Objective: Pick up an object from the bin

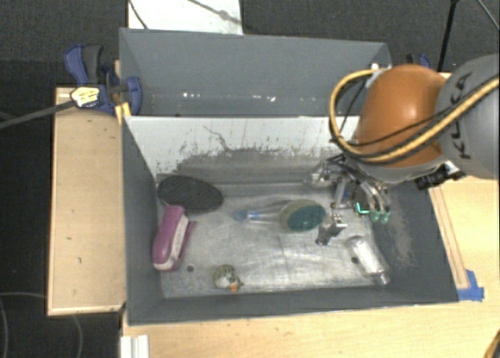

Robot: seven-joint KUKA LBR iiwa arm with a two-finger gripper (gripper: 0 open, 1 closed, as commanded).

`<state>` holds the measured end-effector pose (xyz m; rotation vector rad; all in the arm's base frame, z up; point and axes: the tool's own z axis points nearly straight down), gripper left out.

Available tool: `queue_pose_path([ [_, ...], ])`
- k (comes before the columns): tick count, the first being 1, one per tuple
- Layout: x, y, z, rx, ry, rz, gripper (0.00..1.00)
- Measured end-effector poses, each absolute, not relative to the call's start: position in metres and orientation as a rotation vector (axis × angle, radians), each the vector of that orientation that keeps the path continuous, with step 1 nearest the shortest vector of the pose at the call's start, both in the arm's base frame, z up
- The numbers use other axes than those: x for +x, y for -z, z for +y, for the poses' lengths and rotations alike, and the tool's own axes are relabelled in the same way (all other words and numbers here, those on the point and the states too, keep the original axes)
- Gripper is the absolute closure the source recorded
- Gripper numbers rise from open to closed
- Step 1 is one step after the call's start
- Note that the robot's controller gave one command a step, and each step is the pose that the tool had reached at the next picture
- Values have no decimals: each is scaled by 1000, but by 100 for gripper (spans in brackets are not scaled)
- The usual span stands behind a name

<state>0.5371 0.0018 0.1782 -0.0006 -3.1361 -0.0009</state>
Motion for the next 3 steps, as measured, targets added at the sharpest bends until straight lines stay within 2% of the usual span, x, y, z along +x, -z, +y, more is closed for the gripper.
queue_pose_path([
  [1, 580, -79, 6, 391, 2, -3113, 0],
  [2, 581, -83, 6, 388, 2, -3119, 100],
  [3, 544, -244, -24, 782, -4, -3052, 100],
])
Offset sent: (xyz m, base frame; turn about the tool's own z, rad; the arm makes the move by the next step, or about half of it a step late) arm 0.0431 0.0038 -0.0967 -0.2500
